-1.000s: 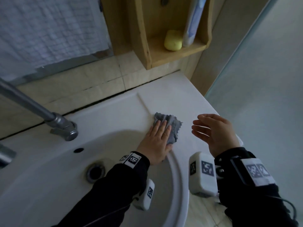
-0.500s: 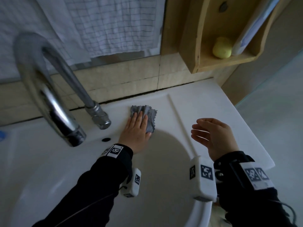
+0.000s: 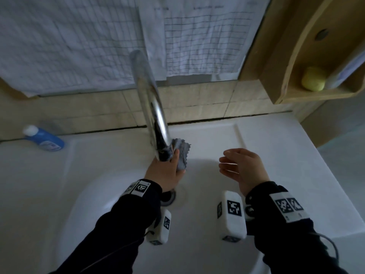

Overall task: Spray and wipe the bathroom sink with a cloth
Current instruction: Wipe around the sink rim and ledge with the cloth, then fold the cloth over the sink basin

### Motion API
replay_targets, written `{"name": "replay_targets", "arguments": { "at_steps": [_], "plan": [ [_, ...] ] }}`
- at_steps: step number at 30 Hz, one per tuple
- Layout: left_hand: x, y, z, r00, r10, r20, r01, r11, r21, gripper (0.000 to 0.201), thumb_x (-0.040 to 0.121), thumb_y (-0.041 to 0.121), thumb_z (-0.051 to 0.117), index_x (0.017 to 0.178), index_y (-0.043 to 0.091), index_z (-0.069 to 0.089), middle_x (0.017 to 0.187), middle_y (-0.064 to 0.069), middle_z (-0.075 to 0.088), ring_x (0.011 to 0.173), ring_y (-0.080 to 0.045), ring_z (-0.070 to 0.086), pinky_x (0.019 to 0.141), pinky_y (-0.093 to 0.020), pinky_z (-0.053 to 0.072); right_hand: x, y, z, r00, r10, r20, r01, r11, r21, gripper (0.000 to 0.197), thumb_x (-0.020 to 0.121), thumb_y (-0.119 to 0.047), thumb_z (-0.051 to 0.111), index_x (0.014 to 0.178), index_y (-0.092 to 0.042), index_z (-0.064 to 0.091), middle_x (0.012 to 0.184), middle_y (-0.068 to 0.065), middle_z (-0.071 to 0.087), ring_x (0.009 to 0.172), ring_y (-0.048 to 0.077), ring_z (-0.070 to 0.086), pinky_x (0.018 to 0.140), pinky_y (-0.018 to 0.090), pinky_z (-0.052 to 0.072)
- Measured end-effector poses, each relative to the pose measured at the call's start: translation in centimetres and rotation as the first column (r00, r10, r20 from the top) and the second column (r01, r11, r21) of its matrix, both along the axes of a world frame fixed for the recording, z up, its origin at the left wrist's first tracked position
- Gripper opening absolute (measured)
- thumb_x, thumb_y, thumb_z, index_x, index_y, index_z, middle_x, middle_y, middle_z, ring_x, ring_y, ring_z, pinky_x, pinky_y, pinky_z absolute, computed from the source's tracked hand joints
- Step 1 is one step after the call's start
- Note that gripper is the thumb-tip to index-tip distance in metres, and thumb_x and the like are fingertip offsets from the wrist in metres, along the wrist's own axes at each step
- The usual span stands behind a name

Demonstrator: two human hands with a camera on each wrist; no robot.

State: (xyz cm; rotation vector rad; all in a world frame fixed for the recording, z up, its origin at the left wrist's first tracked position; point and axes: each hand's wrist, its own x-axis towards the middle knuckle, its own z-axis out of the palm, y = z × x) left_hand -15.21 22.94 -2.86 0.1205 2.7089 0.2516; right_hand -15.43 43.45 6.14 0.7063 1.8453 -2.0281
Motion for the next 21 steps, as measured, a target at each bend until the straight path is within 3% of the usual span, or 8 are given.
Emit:
{"name": "replay_targets", "arguments": {
  "at_steps": [3, 5, 8, 12, 14, 18, 20, 21],
  "plan": [
    [0.6, -0.6, 0.7, 0.998, -0.002, -0.067, 0.008, 0.997, 0.082, 0.075, 0.090, 0.051, 0.039, 0.148, 0.016, 0.007, 0.159, -0.014, 0.011, 0.145, -0.033, 0.012, 0.121, -0.042, 0.012, 0.2, -1.0, 0.2, 0.999, 0.032, 0.004, -0.032, 0.999, 0.008, 0.006, 0.085, -0.005, 0.054, 0.081, -0.005, 0.058, 0.076, 0.013, 0.062, 0.070, 0.027, 0.058, 0.072, 0.036, 0.053],
    [1.1, -1.1, 1.1, 0.993, 0.031, -0.112, -0.014, 0.988, 0.154, 0.071, 0.088, 0.043, 0.042, 0.147, 0.015, 0.012, 0.157, -0.014, 0.018, 0.143, -0.032, 0.017, 0.121, -0.041, 0.015, 0.4, -1.7, 0.1, 0.999, 0.049, 0.014, -0.049, 0.999, 0.014, 0.006, 0.085, -0.005, 0.054, 0.080, -0.005, 0.058, 0.075, 0.013, 0.062, 0.069, 0.027, 0.058, 0.070, 0.035, 0.052],
    [2.2, -2.4, 1.6, 0.994, 0.104, -0.038, -0.092, 0.968, 0.232, 0.065, 0.087, 0.027, 0.041, 0.145, 0.013, 0.016, 0.155, -0.014, 0.022, 0.142, -0.030, 0.022, 0.119, -0.041, 0.020, 1.0, -3.2, -0.1, 0.995, 0.093, 0.033, -0.094, 0.995, 0.021, 0.007, 0.084, -0.005, 0.054, 0.078, -0.005, 0.058, 0.074, 0.014, 0.061, 0.066, 0.027, 0.057, 0.066, 0.034, 0.051],
    [4.6, -3.9, 2.7, 0.987, 0.162, -0.019, -0.143, 0.919, 0.368, 0.071, 0.084, 0.016, 0.042, 0.147, 0.022, 0.010, 0.158, -0.005, 0.017, 0.145, -0.023, 0.015, 0.119, -0.042, 0.022, 2.3, -6.0, -1.1, 0.973, 0.205, 0.103, -0.211, 0.976, 0.049, 0.008, 0.084, -0.004, 0.053, 0.077, -0.007, 0.055, 0.070, 0.012, 0.058, 0.060, 0.024, 0.052, 0.061, 0.030, 0.046],
    [6.1, -4.4, 4.0, 0.984, 0.179, -0.026, -0.155, 0.911, 0.383, 0.072, 0.086, 0.012, 0.044, 0.147, 0.020, 0.007, 0.159, -0.004, 0.011, 0.147, -0.020, 0.009, 0.121, -0.039, 0.018, 2.8, -8.0, -2.2, 0.946, 0.281, 0.162, -0.297, 0.950, 0.090, 0.007, 0.083, -0.004, 0.055, 0.090, -0.008, 0.056, 0.076, 0.011, 0.057, 0.064, 0.022, 0.051, 0.061, 0.030, 0.043],
    [8.8, -5.2, 7.5, 0.984, 0.148, -0.095, -0.098, 0.912, 0.398, 0.070, 0.092, 0.010, 0.042, 0.149, 0.015, 0.002, 0.161, -0.002, -0.001, 0.147, -0.013, -0.001, 0.119, -0.026, 0.007, 3.6, -12.1, -4.4, 0.862, 0.460, 0.212, -0.486, 0.869, 0.090, 0.060, 0.082, -0.004, 0.061, 0.135, -0.012, 0.034, 0.113, 0.012, 0.051, 0.099, 0.024, 0.050, 0.083, 0.032, 0.039],
    [9.6, -5.5, 8.7, 0.984, 0.138, -0.112, -0.076, 0.897, 0.435, 0.069, 0.092, 0.007, 0.041, 0.149, 0.017, 0.004, 0.160, 0.001, 0.000, 0.147, -0.010, 0.000, 0.117, -0.022, 0.007, 3.9, -13.6, -4.5, 0.841, 0.496, 0.216, -0.506, 0.862, -0.011, 0.060, 0.080, -0.002, 0.061, 0.134, -0.013, 0.036, 0.116, 0.009, 0.051, 0.104, 0.026, 0.053, 0.083, 0.033, 0.039],
    [9.9, -6.0, 9.1, 0.982, 0.152, -0.109, -0.085, 0.883, 0.461, 0.069, 0.090, 0.004, 0.040, 0.148, 0.019, 0.006, 0.160, 0.002, 0.003, 0.147, -0.010, 0.003, 0.116, -0.020, 0.009, 4.0, -14.3, -4.3, 0.839, 0.502, 0.212, -0.500, 0.863, -0.065, 0.047, 0.079, 0.000, 0.060, 0.123, -0.011, 0.046, 0.107, 0.010, 0.056, 0.094, 0.025, 0.058, 0.076, 0.030, 0.042]
  ]
}}
